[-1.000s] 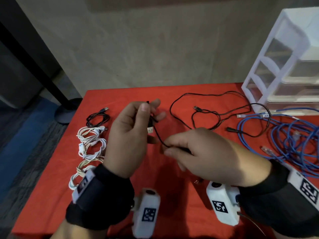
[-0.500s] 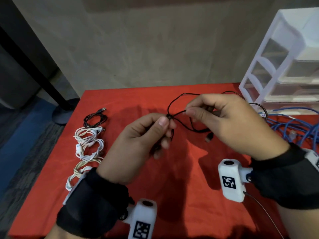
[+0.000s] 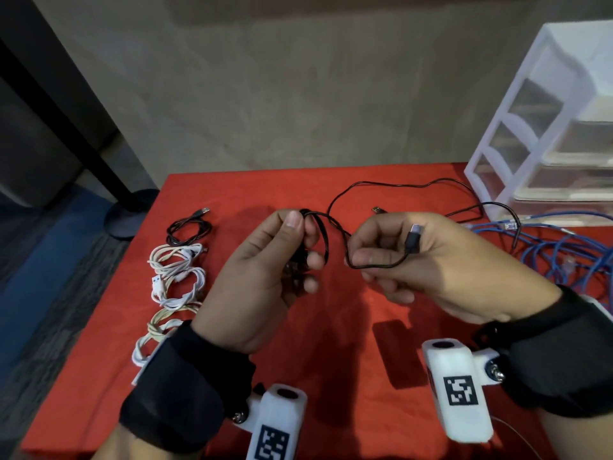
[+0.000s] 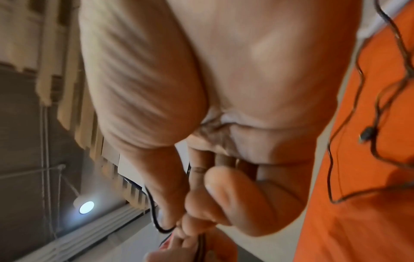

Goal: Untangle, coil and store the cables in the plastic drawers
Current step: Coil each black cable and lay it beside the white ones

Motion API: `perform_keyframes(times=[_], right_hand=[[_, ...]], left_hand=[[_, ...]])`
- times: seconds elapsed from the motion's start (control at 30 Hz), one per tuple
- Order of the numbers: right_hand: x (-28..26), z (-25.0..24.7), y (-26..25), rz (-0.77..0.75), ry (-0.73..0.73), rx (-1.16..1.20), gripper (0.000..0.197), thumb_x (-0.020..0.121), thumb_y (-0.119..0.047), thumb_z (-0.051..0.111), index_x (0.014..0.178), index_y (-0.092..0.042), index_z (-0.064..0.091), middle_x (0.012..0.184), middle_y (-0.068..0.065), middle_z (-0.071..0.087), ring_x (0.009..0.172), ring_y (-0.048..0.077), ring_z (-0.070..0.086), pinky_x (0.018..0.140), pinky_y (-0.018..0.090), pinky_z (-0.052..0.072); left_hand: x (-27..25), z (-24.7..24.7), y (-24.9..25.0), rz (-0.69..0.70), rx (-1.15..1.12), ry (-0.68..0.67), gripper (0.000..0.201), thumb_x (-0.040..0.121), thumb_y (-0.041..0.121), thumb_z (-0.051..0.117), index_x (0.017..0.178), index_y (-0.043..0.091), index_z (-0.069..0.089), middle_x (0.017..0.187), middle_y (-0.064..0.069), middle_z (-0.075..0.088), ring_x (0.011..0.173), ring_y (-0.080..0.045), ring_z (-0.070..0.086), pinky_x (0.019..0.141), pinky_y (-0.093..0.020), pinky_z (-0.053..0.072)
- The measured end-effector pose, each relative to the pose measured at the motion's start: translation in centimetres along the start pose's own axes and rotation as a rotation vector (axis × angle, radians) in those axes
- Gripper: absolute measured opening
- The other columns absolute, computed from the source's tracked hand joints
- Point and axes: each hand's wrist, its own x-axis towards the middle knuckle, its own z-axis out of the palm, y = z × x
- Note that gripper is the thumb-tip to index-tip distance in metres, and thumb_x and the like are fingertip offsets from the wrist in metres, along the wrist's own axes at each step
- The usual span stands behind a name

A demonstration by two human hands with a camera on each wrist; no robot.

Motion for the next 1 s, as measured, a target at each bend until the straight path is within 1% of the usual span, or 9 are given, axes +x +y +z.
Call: perform_keyframes(times=[0.07,0.13,0.23,0.33,0.4,0.63,0.8,0.9,1.0], right_hand=[[0.2,0.4,0.0,0.011,-0.006,0.076,0.008,0.083,-0.015,0.071,0.085,-0.008,0.068,0.069,0.011,0.057,0.052,0.015,0.046,0.041,0.023,0.034],[0.3,0.4,-0.1,0.034,-0.003,0.193,0.009,0.091,-0.015,0.068,0.097,-0.009,0.067,0.073,0.011,0.059,0.053,0.016,0.049,0.040,0.023,0.037],[-0.1,-0.4,-0.4,0.032,-0.100,0.392,0.024,0.092,-0.019,0.060,0.113,-0.009,0.066,0.083,0.016,0.063,0.060,0.020,0.058,0.044,0.027,0.047],[-0.3,-1.1,-0.7,-0.031,-0.213,0.489,0.043,0.092,-0.033,0.066,0.124,-0.005,0.063,0.097,0.020,0.066,0.075,0.025,0.066,0.054,0.034,0.057],[-0.3,-1.1,-0.8,-0.097,-0.186,0.499,0.045,0.091,-0.031,0.069,0.127,-0.006,0.060,0.098,0.018,0.065,0.078,0.025,0.067,0.057,0.034,0.057],[0.8,0.3,-0.7,-0.196,0.250,0.408,0.008,0.085,-0.015,0.063,0.083,-0.009,0.057,0.078,0.008,0.064,0.067,0.015,0.061,0.046,0.025,0.048],[1.2,0.2,0.3,-0.214,0.323,0.369,0.022,0.084,-0.004,0.066,0.102,-0.012,0.059,0.079,0.010,0.065,0.066,0.019,0.062,0.045,0.026,0.048],[1.2,0.7,0.6,-0.285,0.325,0.133,0.020,0.092,0.007,0.062,0.107,-0.005,0.067,0.089,0.015,0.069,0.079,0.022,0.070,0.054,0.031,0.056],[1.2,1.2,1.3,-0.291,0.308,-0.064,0.026,0.095,0.008,0.061,0.115,-0.007,0.068,0.097,0.007,0.072,0.094,0.030,0.071,0.063,0.036,0.061]], left_hand=[[0.0,0.0,-0.1,0.008,0.017,0.005,0.019,0.096,0.030,0.050,0.089,0.015,0.060,0.079,0.003,0.053,0.061,-0.005,0.054,0.049,-0.018,0.043],[0.0,0.0,0.0,0.015,0.028,0.014,0.020,0.096,0.030,0.050,0.090,0.014,0.060,0.079,0.003,0.053,0.061,-0.005,0.053,0.050,-0.018,0.043],[0.1,-0.3,0.1,0.027,0.034,0.044,0.020,0.097,0.030,0.050,0.092,0.013,0.059,0.079,0.004,0.053,0.061,-0.005,0.053,0.050,-0.018,0.043],[0.4,-0.7,0.0,0.031,0.082,0.092,0.021,0.102,0.027,0.048,0.092,0.012,0.059,0.079,0.003,0.052,0.061,-0.005,0.053,0.051,-0.018,0.044],[0.5,-0.8,-0.2,0.019,0.121,0.113,0.023,0.104,0.025,0.047,0.091,0.012,0.060,0.079,0.002,0.053,0.061,-0.006,0.054,0.051,-0.019,0.045],[0.2,-0.3,-0.5,-0.076,0.101,0.017,0.022,0.099,0.029,0.050,0.089,0.014,0.061,0.077,0.001,0.052,0.058,-0.006,0.053,0.050,-0.018,0.045],[-0.2,0.6,-0.2,-0.132,-0.019,-0.047,0.020,0.097,0.029,0.051,0.085,0.016,0.060,0.075,0.004,0.051,0.054,-0.003,0.049,0.047,-0.016,0.042],[0.0,0.5,0.1,-0.198,-0.149,-0.019,0.021,0.100,0.029,0.051,0.084,0.020,0.062,0.074,0.007,0.050,0.052,-0.001,0.046,0.045,-0.013,0.040],[0.1,0.2,0.5,-0.268,-0.275,-0.008,0.016,0.097,0.031,0.055,0.086,0.021,0.062,0.075,0.009,0.048,0.050,0.000,0.046,0.045,-0.010,0.041]])
